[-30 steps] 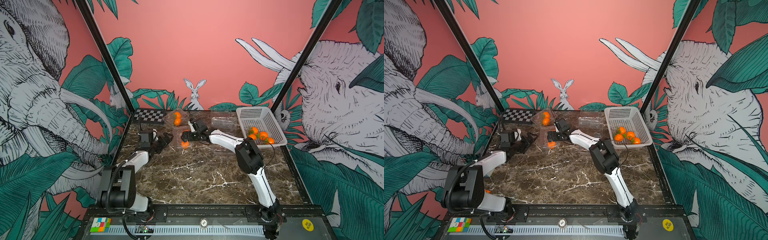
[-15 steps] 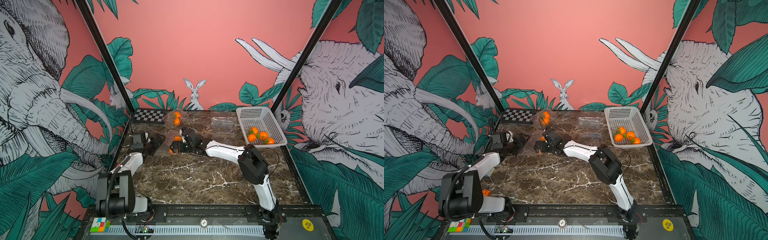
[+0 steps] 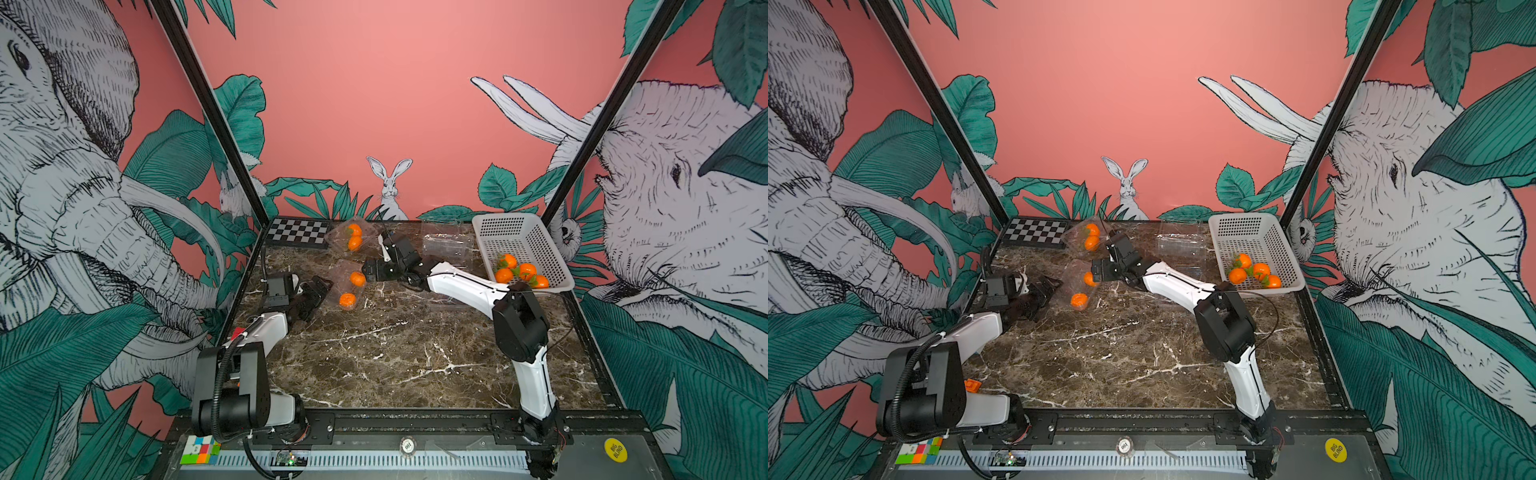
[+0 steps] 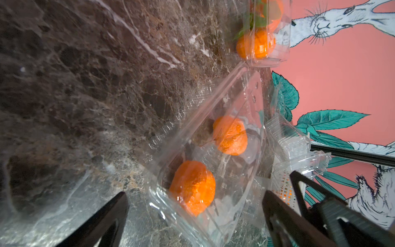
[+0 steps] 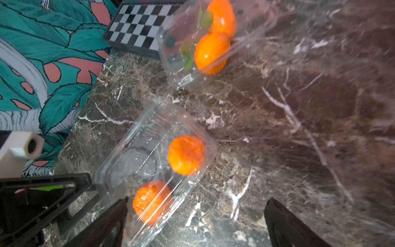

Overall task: Take oranges out of containers
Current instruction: Adjust the packing box at the center of the board.

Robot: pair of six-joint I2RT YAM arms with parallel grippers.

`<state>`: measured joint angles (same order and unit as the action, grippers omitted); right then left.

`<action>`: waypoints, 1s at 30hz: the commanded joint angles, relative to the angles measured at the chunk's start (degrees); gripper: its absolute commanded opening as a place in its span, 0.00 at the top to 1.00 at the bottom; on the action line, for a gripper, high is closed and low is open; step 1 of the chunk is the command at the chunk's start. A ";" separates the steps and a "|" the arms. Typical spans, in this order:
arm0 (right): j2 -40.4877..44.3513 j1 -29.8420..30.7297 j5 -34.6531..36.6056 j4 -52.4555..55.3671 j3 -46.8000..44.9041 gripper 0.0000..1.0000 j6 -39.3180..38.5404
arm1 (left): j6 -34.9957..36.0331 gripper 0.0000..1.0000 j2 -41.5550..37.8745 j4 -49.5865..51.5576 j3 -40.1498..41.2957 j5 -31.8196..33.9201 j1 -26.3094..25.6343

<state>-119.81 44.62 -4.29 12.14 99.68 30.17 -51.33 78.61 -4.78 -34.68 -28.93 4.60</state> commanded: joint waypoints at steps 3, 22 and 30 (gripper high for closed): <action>-3.74 -0.55 -1.12 0.36 2.89 0.01 -5.78 | -3.69 0.01 -1.45 -3.90 2.30 -2.43 0.11; -25.99 -2.18 -11.10 7.96 32.34 0.02 -7.51 | -4.84 0.01 4.95 -9.13 0.61 -4.14 -1.93; -24.21 -0.93 -14.22 4.92 29.36 0.15 -6.95 | -2.38 0.01 6.91 -6.80 -2.25 -4.55 -1.88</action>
<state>-146.69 42.76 -17.15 18.55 130.39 23.75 -55.42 85.47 -12.91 -34.87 -33.23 2.92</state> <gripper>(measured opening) 0.858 0.991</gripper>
